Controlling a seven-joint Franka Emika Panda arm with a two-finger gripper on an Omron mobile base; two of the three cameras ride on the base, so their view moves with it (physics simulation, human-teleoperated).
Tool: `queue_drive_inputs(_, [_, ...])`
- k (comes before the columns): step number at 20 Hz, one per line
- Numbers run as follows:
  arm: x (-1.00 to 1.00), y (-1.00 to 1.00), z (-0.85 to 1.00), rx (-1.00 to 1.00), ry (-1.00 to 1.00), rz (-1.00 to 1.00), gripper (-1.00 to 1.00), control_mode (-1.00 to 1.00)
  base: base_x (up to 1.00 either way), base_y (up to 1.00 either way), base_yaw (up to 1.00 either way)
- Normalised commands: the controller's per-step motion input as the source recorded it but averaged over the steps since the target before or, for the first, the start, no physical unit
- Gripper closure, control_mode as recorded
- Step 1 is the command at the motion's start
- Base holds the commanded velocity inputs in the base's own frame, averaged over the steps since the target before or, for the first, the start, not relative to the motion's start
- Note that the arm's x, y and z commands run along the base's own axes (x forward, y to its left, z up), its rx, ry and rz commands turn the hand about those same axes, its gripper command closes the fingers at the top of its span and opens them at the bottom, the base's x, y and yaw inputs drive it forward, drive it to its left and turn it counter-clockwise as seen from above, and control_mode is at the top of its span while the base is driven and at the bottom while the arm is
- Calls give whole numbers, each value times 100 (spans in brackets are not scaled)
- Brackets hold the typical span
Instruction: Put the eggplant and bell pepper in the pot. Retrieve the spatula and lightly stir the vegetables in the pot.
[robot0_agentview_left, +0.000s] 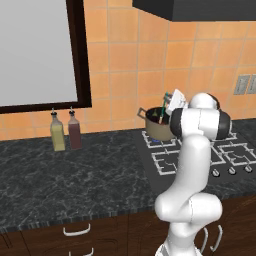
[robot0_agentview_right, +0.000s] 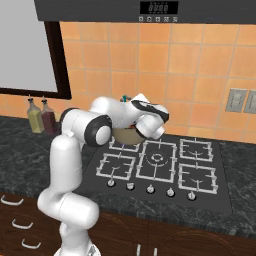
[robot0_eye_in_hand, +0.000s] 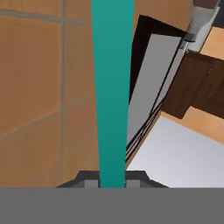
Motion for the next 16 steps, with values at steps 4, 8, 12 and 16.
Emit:
queue_drive_inputs(4, [-19, 0, 11, -2, -6, -1, 100, -100, 0, 0, 0])
queue_drive_inputs(8, [-27, 0, 40, 0, 0, -6, 100, -100, 0, 0, 0])
queue_drive_inputs(12, [-38, 2, 6, 0, 1, -9, 100, -100, 0, 0, 0])
queue_drive_inputs(16, [-13, 19, -5, 0, 2, -3, 100, -100, 0, 0, 0])
